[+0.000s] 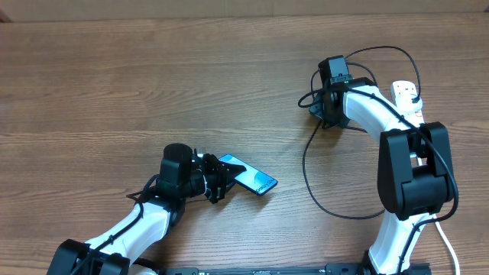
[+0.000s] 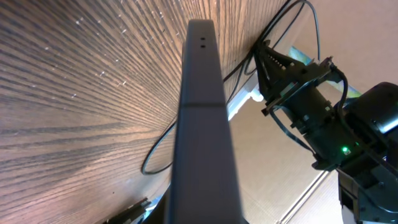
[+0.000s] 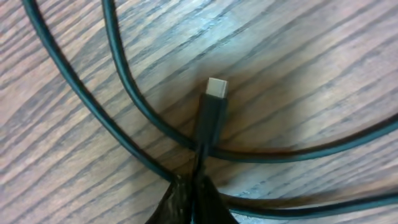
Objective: Plug charger to phone and switch on socket
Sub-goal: 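Move the right gripper to the black cable and grasp the USB-C plug, then carry the USB-C plug toward the phone's bottom port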
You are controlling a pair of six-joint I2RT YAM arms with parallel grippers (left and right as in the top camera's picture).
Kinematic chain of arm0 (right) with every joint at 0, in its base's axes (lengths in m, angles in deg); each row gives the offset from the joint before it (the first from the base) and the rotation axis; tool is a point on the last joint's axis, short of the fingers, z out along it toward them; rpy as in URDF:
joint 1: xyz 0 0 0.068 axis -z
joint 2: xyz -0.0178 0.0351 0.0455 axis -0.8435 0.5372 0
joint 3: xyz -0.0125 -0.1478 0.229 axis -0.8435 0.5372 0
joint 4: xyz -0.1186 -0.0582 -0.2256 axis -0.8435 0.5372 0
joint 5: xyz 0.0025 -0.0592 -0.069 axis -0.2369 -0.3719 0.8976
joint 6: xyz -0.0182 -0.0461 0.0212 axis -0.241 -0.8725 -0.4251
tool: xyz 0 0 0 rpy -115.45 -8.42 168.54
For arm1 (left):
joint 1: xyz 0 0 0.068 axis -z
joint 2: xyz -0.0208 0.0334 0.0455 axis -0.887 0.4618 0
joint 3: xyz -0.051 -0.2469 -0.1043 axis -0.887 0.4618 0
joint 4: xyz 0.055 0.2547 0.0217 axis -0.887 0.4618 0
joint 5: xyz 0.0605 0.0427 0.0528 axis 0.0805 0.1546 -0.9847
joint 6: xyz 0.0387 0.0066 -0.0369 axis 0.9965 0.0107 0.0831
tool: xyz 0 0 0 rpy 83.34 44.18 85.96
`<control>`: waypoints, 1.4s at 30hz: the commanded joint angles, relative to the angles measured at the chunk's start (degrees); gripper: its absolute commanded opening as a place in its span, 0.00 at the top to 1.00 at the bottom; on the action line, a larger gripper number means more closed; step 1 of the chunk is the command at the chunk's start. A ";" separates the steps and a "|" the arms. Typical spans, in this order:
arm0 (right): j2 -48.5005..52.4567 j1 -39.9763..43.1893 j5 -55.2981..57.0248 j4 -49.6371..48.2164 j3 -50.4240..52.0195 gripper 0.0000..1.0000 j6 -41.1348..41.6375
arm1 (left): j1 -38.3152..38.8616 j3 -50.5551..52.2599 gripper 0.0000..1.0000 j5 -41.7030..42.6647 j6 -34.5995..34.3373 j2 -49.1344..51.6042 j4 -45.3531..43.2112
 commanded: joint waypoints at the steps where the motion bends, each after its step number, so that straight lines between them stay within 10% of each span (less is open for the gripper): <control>1: 3.43 0.35 0.17 0.24 0.68 0.96 -0.35 | 0.33 -0.20 0.92 2.47 2.19 -0.09 -0.50; 14: -9.03 0.33 -1.62 5.07 0.52 0.96 -5.44 | 0.17 -0.20 0.96 4.94 5.73 -0.09 -0.79; 28: -30.80 -0.20 -35.50 16.81 0.61 0.96 -27.02 | -13.42 -1.18 0.96 20.79 12.39 -0.09 -11.96; 42: -42.01 -16.74 -38.86 36.15 0.70 0.96 -36.15 | -16.13 -19.85 0.96 37.90 29.20 7.04 -13.79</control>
